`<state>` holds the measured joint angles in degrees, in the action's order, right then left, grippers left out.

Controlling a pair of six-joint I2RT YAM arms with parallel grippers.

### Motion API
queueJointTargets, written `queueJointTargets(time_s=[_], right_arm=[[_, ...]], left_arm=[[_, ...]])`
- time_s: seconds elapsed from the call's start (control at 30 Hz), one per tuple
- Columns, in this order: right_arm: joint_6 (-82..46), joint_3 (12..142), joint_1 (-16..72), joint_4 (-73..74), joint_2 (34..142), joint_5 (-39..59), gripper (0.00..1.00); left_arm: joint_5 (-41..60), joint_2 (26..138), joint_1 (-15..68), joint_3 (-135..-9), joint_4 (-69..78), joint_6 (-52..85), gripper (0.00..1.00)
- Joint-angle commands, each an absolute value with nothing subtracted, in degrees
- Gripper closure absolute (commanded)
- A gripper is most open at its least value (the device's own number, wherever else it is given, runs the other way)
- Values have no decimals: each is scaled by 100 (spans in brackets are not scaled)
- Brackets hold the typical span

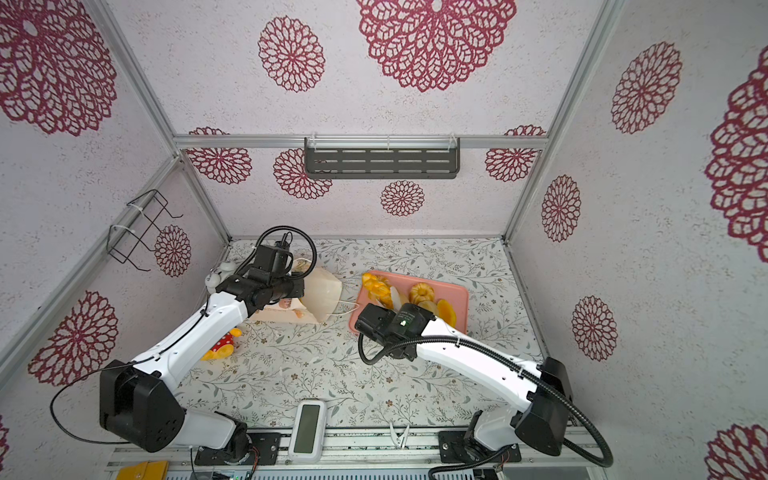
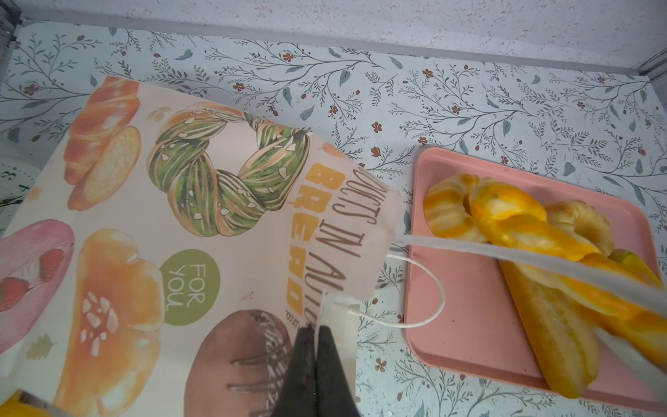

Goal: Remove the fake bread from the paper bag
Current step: 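Lift the twisted bread out of the bag and carry it over the tray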

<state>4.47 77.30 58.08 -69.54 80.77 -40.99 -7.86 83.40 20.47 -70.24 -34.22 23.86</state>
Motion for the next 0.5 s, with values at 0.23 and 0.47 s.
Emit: queueJointTargets(time_s=[0.23,0.47], right_arm=[[-262,8182,5275,-7598,8029,-4538,100],[-218,8849,5080,-8037,8535,-4425,100]], left_arm=[[-739,8203,1998,-7080,-3513,2397,100],[-696,8045,1997,-6910,-3513,2279,100]])
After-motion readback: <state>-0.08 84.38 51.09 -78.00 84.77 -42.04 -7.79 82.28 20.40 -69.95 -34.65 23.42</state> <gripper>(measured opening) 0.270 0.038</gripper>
